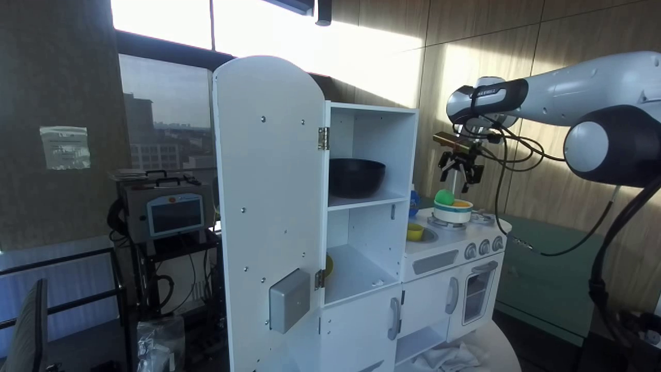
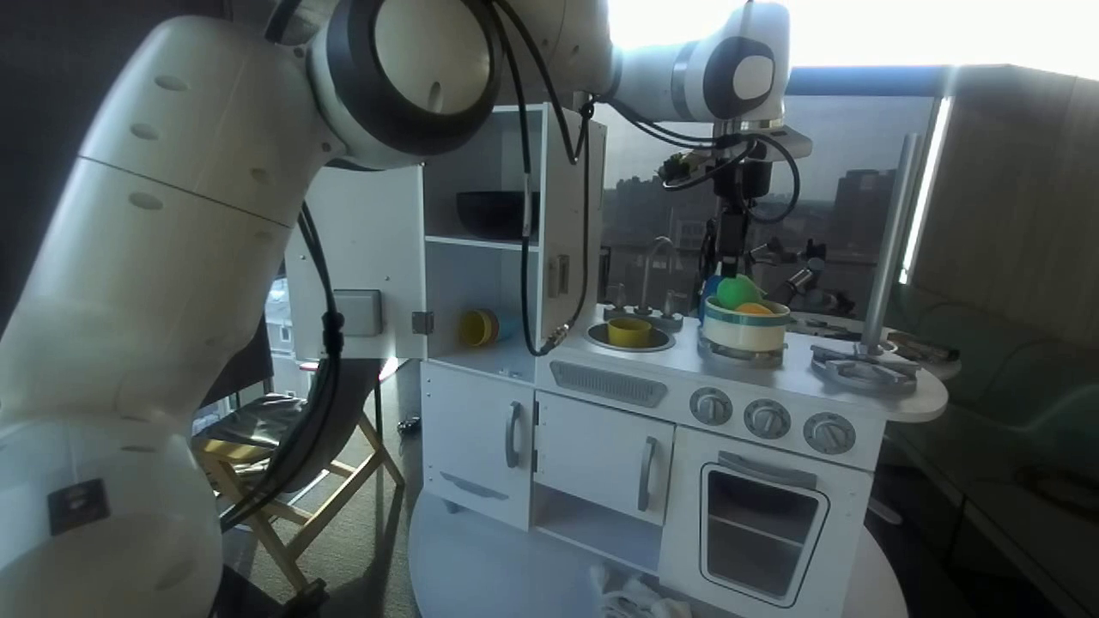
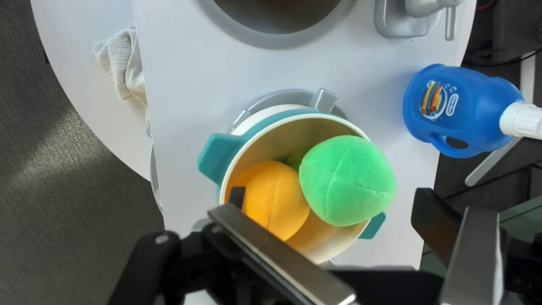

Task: Put the orange and green plushies in the white bowl

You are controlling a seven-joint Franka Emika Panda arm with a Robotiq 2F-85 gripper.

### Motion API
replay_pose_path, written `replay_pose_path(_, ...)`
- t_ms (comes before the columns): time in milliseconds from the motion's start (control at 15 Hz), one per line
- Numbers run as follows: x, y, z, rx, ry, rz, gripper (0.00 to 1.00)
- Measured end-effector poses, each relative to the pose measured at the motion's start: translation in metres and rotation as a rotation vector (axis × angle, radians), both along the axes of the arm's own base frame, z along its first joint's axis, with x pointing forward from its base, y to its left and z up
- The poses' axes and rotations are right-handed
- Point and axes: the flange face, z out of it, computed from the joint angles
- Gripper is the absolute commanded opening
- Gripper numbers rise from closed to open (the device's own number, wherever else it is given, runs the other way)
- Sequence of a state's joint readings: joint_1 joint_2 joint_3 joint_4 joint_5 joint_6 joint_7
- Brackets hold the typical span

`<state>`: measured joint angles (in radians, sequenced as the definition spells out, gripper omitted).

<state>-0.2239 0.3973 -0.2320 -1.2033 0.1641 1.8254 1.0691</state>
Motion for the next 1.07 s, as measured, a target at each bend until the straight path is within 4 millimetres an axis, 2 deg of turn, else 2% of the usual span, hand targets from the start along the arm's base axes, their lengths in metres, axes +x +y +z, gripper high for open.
replay_pose_path(333,0.022,-0.007,0.002,0.081,-0.053,-0.005,1.0)
replay_pose_path(600,0.032,-0.016,0.013,0.136,-0.088,-0.012,1.0)
replay_pose_path(867,0.039,-0.001,0.034,0.145,-0.123,0.026,1.0)
replay_pose_path(1067,0.036,0.014,0.054,0.14,-0.135,0.06,1.0)
